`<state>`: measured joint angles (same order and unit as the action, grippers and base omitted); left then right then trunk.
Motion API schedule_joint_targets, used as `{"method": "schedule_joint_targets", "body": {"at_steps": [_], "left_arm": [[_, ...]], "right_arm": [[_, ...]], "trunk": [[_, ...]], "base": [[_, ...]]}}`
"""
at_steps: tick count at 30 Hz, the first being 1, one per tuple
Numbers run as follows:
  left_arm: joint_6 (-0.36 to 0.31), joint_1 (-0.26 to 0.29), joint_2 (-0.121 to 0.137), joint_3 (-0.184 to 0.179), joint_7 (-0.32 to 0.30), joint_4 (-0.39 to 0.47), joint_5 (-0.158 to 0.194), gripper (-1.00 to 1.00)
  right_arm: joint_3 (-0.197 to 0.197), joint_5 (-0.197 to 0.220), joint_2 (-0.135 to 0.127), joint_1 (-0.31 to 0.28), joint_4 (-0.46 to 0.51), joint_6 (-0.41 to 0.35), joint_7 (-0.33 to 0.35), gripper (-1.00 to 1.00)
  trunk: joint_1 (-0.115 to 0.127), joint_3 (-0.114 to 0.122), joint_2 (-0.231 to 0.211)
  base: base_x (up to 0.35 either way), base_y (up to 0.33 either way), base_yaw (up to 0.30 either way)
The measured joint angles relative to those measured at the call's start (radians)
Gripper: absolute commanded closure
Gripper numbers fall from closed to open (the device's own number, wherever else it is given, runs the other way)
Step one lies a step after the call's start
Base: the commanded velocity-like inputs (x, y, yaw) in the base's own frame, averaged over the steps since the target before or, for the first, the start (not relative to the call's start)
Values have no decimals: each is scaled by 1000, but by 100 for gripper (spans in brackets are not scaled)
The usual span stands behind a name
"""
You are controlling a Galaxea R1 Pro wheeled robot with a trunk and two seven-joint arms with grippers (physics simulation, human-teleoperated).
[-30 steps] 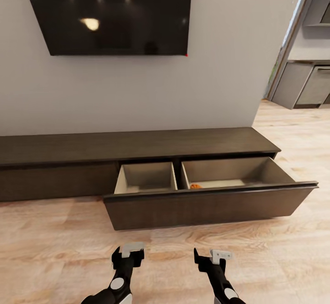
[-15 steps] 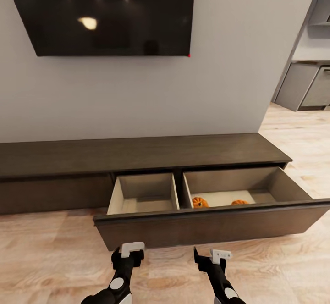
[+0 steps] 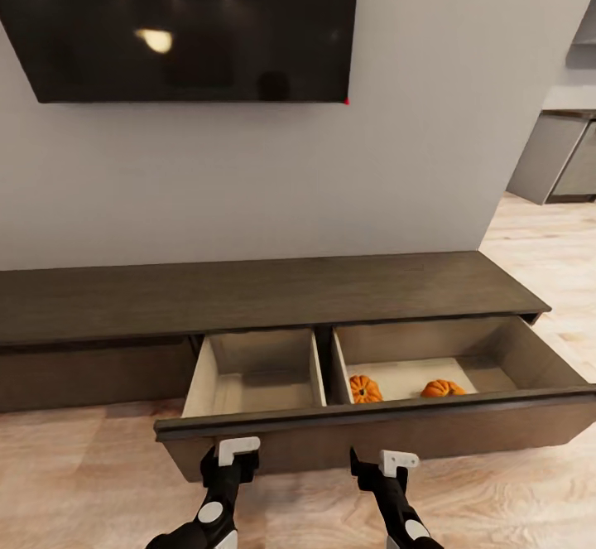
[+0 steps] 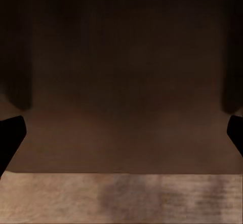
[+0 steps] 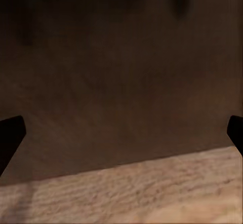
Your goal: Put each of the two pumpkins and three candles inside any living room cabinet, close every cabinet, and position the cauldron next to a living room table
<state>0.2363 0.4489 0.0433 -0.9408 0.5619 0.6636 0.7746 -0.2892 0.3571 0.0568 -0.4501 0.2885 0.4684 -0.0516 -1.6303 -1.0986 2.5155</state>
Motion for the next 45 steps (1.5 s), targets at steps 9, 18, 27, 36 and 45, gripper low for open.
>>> {"method": "schedule_joint_targets", "body": {"at_steps": [9, 18, 27, 36, 45], "left_arm": [[0, 0, 0, 0, 0, 0, -4, -100], [0, 0, 0, 0, -1, 1, -5, -100], [-1, 0, 1, -1, -1, 1, -6, -100], [-1, 0, 1, 0, -1, 1, -5, -100], [0, 0, 1, 0, -1, 1, -5, -100]], "right_arm": [[0, 0, 0, 0, 0, -1, 0, -100], [0, 0, 0, 0, 0, 0, 0, -100], [0, 0, 0, 0, 1, 0, 0, -100], [0, 0, 0, 0, 1, -1, 0, -100], [0, 0, 0, 0, 1, -1, 0, -100]], "trunk": [[0, 0, 0], [0, 0, 0], [0, 0, 0], [0, 0, 0], [0, 0, 0]], "base": [[264, 0, 0], [180, 0, 0], [148, 0, 0], [146, 0, 0], [146, 0, 0]]}}
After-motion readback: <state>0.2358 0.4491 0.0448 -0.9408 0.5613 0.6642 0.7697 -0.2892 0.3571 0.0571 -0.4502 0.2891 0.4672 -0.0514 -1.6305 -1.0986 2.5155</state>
